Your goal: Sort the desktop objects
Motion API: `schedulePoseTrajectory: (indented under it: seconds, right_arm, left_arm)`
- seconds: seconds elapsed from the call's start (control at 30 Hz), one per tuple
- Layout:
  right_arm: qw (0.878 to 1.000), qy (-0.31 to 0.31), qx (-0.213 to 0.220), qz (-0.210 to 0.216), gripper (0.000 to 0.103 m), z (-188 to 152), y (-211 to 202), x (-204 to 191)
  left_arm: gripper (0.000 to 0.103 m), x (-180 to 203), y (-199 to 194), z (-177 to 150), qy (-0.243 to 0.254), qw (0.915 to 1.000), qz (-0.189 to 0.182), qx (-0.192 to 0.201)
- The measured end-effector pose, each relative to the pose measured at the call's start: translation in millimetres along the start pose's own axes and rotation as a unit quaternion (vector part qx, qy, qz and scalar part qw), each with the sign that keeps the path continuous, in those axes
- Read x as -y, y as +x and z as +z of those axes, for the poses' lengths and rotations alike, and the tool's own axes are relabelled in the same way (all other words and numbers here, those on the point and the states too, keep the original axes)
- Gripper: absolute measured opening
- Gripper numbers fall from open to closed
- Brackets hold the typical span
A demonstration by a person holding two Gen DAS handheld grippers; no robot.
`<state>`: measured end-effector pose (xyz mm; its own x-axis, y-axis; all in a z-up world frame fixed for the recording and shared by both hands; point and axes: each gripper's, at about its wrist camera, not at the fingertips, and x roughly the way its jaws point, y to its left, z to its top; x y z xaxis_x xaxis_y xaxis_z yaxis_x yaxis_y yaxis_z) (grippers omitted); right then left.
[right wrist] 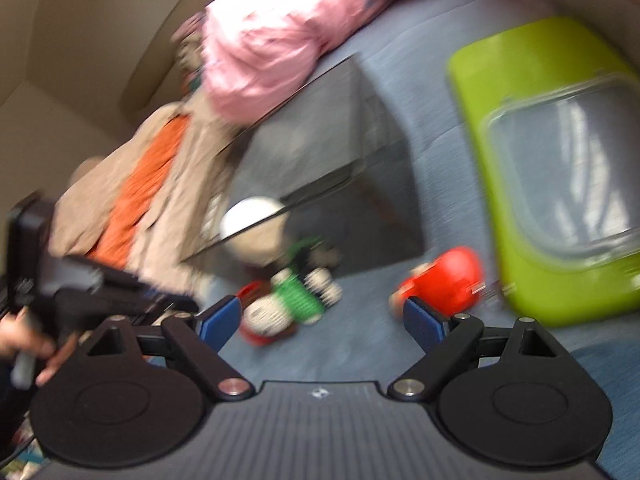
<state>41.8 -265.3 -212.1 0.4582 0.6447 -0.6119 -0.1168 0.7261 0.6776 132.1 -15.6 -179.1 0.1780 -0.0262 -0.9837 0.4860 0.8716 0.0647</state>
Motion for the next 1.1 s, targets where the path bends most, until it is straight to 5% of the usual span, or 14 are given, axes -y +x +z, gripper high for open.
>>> schedulePoseTrajectory:
  seconds: [0.07,0.13,0.17,0.23,0.3,0.43,0.6,0.77,0.83,0.97,1.1]
  right_arm:
    - [1.0,-0.019,-0.013,0.013,0.092,-2.5,3.1,-6.5]
    - [0.999,-0.017,-0.022,0.029,0.092,-4.2,6.0,-3.1]
    - [0.999,-0.015,-0.026,0.039,0.092,-4.9,7.3,-0.6]
    - [0.996,0.007,-0.038,0.074,0.092,-7.3,8.9,10.5]
    - [0.993,0.027,-0.038,0.108,0.092,-7.6,5.2,19.9]
    - [0.986,0.048,-0.027,0.159,0.097,-6.4,-2.2,30.0]
    - [0.988,0.026,-0.038,0.151,0.097,-6.3,-1.8,22.3]
    - [0.988,0.02,-0.04,0.149,0.098,-8.5,-2.4,22.1]
    - [0.987,0.021,-0.04,0.151,0.098,-9.0,-2.0,22.7]
    - [0.986,0.025,-0.039,0.159,0.099,-8.9,-1.1,24.7]
    - [0.985,0.028,-0.035,0.165,0.099,-9.2,0.1,26.0]
  left_arm:
    - [0.011,1.8,7.1,-2.9,0.001,0.9999,-0.01,-0.004]
    - [0.049,11.4,20.6,-3.9,0.021,0.9997,-0.011,0.001]
    - [0.059,18.4,25.9,-4.8,0.042,0.999,0.002,0.014]
    - [0.085,38.8,36.8,-7.6,0.106,0.9907,0.071,0.047]
    - [0.093,59.3,49.3,-10.0,0.168,0.9739,0.139,0.064]
    - [0.093,87.8,80.2,-5.6,0.22,0.9621,0.16,0.017]
    - [0.093,101.3,125.4,0.4,0.257,0.9459,0.194,-0.039]
    - [0.088,108.0,141.8,0.5,0.276,0.9371,0.211,-0.033]
    - [0.072,108.7,140.6,-0.7,0.281,0.9349,0.217,-0.018]
    - [0.043,95.8,130.6,4.7,0.245,0.9476,0.205,-0.007]
    - [0.039,74.4,100.9,2.4,0.198,0.9667,0.163,-0.009]
